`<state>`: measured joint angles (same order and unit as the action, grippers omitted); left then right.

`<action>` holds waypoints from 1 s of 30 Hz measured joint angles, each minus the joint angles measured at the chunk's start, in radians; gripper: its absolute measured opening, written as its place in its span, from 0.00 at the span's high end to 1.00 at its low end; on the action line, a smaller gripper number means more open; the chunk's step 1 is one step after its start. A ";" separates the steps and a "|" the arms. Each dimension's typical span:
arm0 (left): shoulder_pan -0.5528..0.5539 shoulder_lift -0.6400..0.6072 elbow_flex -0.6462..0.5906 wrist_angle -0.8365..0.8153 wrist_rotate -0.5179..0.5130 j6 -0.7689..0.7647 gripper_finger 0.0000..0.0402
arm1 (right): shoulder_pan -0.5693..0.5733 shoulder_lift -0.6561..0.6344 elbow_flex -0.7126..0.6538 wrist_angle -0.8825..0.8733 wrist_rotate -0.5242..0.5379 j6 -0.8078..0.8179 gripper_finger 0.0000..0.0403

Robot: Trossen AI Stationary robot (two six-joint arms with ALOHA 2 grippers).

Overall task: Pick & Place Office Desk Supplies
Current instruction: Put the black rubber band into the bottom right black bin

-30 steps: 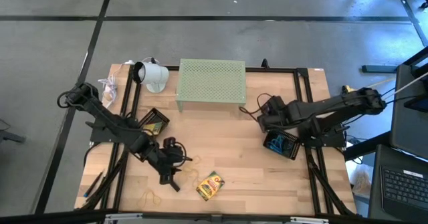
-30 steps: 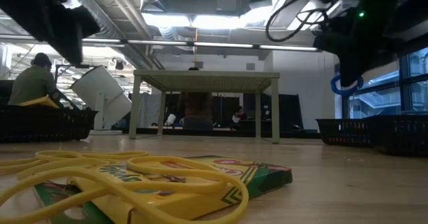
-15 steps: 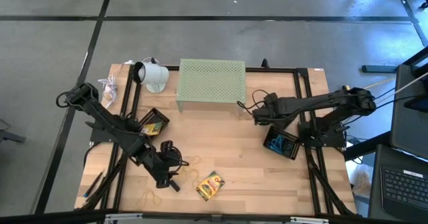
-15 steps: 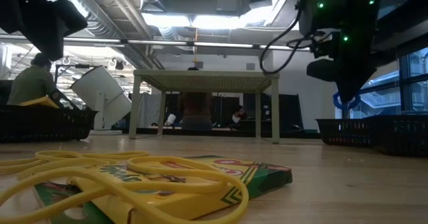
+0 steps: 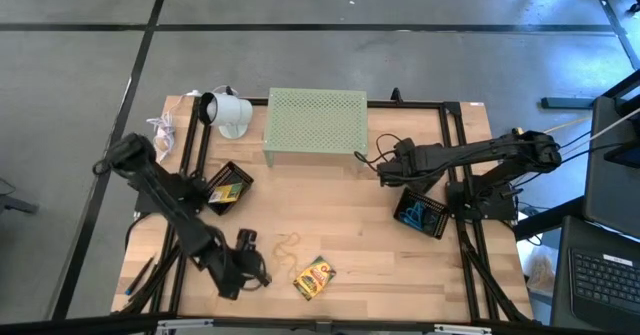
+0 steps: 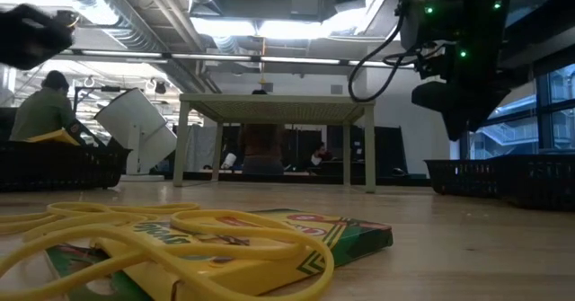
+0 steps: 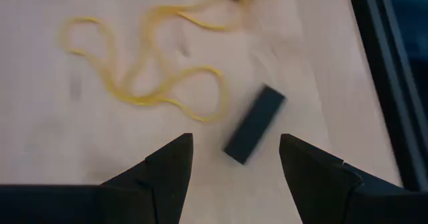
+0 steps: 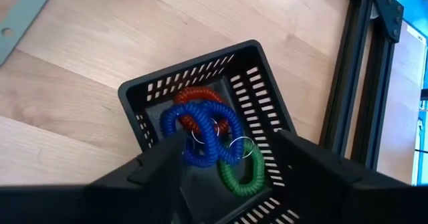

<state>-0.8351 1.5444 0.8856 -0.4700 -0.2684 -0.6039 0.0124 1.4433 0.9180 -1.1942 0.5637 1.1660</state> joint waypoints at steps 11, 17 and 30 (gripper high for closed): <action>-0.038 0.187 0.001 0.104 -0.034 0.111 0.46 | 0.000 0.000 0.000 0.005 -0.004 -0.001 0.39; -0.029 0.198 0.004 0.111 0.036 0.109 0.55 | 0.000 0.000 0.000 0.010 -0.007 -0.003 0.40; 0.023 0.203 0.080 -0.006 0.193 0.097 0.98 | 0.001 0.000 0.000 0.016 -0.149 -0.058 0.40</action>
<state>-0.8116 1.7470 0.9652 -0.4757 -0.0758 -0.5071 0.0131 1.4433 0.9180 -1.1783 0.4150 1.1075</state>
